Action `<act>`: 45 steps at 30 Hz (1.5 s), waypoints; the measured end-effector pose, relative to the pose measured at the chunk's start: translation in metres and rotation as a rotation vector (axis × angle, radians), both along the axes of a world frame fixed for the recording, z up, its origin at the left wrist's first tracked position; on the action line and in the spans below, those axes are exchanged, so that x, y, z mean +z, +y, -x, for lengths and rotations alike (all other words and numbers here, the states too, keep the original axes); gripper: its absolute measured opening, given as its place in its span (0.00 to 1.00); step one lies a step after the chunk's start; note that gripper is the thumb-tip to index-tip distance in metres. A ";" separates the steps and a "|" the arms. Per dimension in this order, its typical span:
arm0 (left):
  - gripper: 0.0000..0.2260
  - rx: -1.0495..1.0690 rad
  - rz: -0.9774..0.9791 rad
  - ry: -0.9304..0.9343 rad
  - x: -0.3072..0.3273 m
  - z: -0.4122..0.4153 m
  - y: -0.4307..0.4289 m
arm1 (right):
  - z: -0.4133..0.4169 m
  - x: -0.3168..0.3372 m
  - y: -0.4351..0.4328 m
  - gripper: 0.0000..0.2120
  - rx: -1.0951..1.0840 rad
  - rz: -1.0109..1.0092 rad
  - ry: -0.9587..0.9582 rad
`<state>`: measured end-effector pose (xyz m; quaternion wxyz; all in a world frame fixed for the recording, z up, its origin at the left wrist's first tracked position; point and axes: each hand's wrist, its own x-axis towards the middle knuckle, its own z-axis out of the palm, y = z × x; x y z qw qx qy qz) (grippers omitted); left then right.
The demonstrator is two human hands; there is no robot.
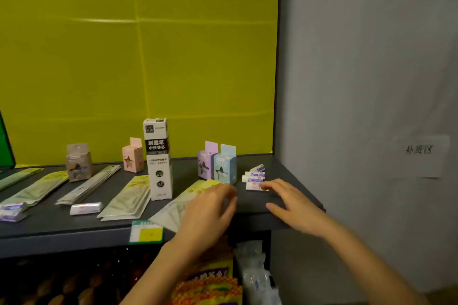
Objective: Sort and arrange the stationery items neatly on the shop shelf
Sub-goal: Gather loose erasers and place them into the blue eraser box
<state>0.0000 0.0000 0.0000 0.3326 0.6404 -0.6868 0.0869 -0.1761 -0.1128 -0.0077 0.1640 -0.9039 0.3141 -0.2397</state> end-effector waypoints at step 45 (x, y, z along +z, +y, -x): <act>0.18 0.197 -0.558 0.009 0.006 0.030 -0.212 | 0.037 0.010 -0.124 0.02 -0.065 -0.165 -0.080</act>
